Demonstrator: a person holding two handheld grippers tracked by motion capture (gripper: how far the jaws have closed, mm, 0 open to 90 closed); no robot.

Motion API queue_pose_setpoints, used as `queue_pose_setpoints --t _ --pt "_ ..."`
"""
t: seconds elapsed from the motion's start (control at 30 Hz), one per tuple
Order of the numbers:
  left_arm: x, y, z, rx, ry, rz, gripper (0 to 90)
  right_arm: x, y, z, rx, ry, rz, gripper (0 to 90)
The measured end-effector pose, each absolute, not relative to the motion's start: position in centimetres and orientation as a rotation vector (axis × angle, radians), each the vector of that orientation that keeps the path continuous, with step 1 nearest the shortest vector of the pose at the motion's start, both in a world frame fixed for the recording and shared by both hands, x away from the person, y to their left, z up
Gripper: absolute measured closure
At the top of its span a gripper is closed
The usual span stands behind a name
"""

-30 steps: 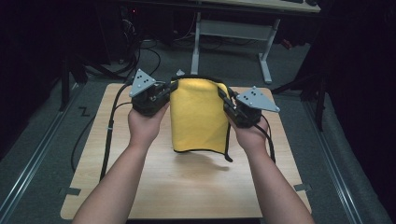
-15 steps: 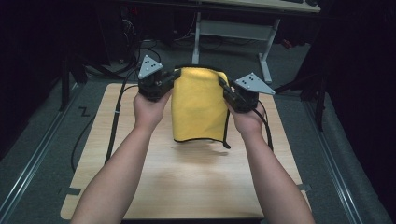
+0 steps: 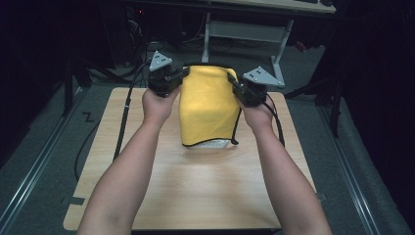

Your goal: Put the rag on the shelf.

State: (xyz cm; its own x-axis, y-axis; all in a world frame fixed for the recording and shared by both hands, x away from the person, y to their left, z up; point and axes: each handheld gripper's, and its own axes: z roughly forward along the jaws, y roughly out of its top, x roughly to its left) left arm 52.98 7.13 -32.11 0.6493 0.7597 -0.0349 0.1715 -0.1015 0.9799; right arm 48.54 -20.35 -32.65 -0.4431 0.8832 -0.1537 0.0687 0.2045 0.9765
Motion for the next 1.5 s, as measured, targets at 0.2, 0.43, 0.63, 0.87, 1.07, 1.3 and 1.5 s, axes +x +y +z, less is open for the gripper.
queue_pose_setpoints --t 0.2,0.43,0.63,0.87,1.07,1.3,1.5 --pt "54.9 7.0 -33.7 1.653 0.83 0.538 82.3 50.3 -20.6 -33.5 0.908 1.754 1.291 79.5" --pt "55.7 6.8 -36.0 1.705 0.863 0.465 83.9 51.2 -21.2 -35.4 0.923 1.814 1.259 79.5" --pt "55.9 6.5 -37.7 1.743 0.877 0.431 84.4 51.5 -21.6 -36.8 0.95 1.857 1.239 79.3" --pt "56.1 6.8 -39.3 1.758 0.907 0.373 84.4 51.8 -21.7 -38.2 0.969 1.9 1.233 79.0" --pt "56.1 7.1 -40.4 1.767 0.921 0.335 84.6 52.2 -21.8 -39.0 0.989 1.922 1.231 79.1" --pt "55.9 7.2 -41.5 1.784 0.927 0.312 84.6 52.4 -21.8 -39.7 1.002 1.947 1.214 78.8" --pt "56.0 7.2 -42.1 1.799 0.936 0.294 84.6 52.5 -21.8 -40.1 1.002 1.97 1.191 78.8"
